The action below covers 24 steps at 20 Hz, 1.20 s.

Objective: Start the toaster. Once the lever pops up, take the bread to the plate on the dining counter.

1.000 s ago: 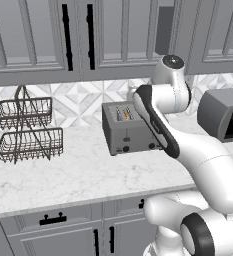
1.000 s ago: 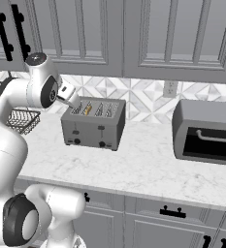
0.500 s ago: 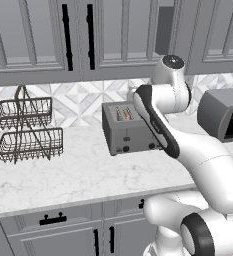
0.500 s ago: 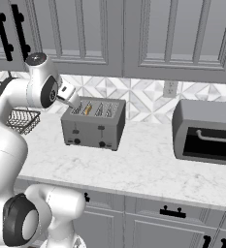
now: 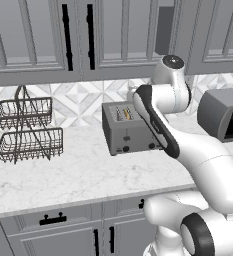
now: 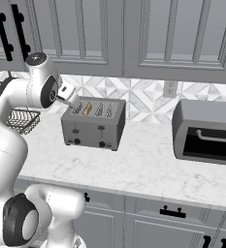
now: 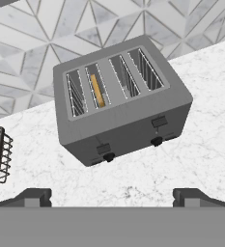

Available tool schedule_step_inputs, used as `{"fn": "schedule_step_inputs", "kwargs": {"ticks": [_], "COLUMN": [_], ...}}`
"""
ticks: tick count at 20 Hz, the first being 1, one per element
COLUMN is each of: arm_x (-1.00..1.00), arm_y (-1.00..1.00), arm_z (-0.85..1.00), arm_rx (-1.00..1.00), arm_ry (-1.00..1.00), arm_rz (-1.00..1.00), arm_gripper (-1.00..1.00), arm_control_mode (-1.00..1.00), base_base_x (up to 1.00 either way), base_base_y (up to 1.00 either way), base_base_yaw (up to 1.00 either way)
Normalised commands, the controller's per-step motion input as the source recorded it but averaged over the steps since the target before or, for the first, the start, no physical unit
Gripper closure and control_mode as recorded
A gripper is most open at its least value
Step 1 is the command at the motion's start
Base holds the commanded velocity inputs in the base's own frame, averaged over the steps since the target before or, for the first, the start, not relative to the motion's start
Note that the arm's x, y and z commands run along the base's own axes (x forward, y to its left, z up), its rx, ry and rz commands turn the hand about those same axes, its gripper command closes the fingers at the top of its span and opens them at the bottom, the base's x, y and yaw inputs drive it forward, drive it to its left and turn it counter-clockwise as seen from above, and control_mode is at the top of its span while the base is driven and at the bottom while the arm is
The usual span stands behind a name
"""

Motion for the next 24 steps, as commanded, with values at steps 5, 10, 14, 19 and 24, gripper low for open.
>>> {"fn": "schedule_step_inputs", "kwargs": {"ticks": [5,10,14,19,24], "arm_x": [0.00,0.00,0.00,0.00,0.00], "arm_y": [0.00,0.00,0.00,0.00,0.00], "arm_z": [0.00,0.00,0.00,0.00,0.00], "arm_rx": [0.00,0.00,0.00,0.00,0.00], "arm_ry": [0.00,0.00,0.00,0.00,0.00], "arm_rz": [0.00,0.00,0.00,0.00,0.00], "arm_gripper": [-1.00,-1.00,-1.00,-1.00,-1.00], "arm_control_mode": [-1.00,-1.00,-1.00,-1.00,-1.00], "base_base_x": [0.00,0.00,0.00,0.00,0.00], "base_base_y": [0.00,0.00,0.00,0.00,0.00], "base_base_yaw": [0.00,0.00,0.00,0.00,0.00]}}
